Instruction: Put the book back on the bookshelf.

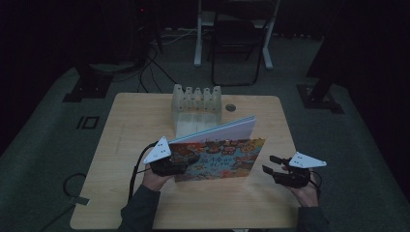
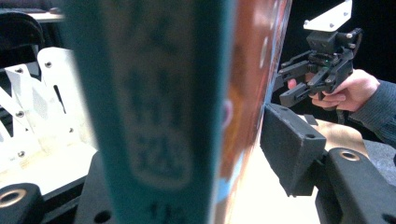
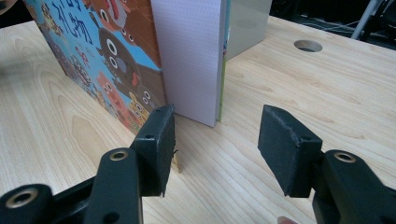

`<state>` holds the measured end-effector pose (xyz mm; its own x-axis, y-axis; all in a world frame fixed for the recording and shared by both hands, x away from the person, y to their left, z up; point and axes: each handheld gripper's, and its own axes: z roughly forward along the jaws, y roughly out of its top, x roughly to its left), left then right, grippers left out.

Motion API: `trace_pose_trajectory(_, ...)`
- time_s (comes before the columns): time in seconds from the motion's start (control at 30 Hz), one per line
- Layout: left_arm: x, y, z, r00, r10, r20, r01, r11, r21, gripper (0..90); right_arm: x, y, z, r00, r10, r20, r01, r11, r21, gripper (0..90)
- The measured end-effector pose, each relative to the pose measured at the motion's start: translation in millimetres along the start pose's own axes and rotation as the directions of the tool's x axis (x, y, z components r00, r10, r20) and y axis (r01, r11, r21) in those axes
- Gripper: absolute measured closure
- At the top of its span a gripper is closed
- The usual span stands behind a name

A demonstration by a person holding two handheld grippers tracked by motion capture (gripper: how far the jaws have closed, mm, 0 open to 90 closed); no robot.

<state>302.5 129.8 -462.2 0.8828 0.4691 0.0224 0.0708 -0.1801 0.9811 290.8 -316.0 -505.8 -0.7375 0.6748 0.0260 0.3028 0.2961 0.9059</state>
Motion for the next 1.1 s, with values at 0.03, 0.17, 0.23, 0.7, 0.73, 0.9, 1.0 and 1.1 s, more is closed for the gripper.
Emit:
trace_pose_trajectory(0.03, 0.8, -0.5, 0.6, 1.0, -0.003, 0.009, 0.003, 1.0, -0.005, 42.4, -0.4, -0.5, 0.0, 1.0, 0.001, 0.0, -0.001, 1.0, -0.002, 45.5)
trace_pose_trajectory(0.17, 2.5, -1.9, 1.9, 0.9995, -0.014, 0.027, 0.014, 0.9996, -0.025, 42.5, -1.0, -2.5, 0.9, 1.0, 0.004, -0.001, -0.004, 1.0, 0.001, 45.5)
trace_pose_trajectory(0.23, 3.5, -2.9, 2.3, 0.9991, -0.019, 0.037, 0.02, 0.9992, -0.033, 42.6, -1.2, -3.6, 1.4, 1.0, 0.005, -0.001, -0.005, 1.0, 0.004, 45.5)
trace_pose_trajectory(0.7, 6.3, -9.8, 3.7, 0.9962, -0.032, 0.08, 0.037, 0.9978, -0.055, 53.7, -1.7, -6.4, 3.1, 0.9999, 0.01, -0.003, -0.01, 1.0, 0.01, 45.6)
trace_pose_trajectory(0.73, 5.4, -9.8, 3.8, 0.9964, -0.027, 0.081, 0.032, 0.998, -0.055, 55.9, -1.7, -6.5, 3.0, 1.0, 0.009, -0.003, -0.009, 1.0, 0.01, 45.6)
trace_pose_trajectory(0.9, 0.0, -9.9, 4.5, 0.9976, -0.005, 0.068, 0.009, 0.9984, -0.055, 61.2, -1.9, -6.7, 2.5, 1.0, 0.009, -0.001, -0.009, 1.0, 0.008, 45.6)
trace_pose_trajectory(1.0, -0.7, -9.9, 4.5, 0.9978, -0.002, 0.066, 0.005, 0.9985, -0.055, 61.9, -2.1, -7.0, 2.4, 1.0, 0.009, -0.001, -0.009, 1.0, 0.008, 45.6)
trace_pose_trajectory(1.1, -4.9, -9.4, 5.1, 0.9988, 0.02, 0.044, -0.018, 0.9986, -0.049, 64.8, -2.2, -7.4, 2.4, 0.9999, 0.012, 0.001, -0.012, 1.0, 0.008, 45.7)
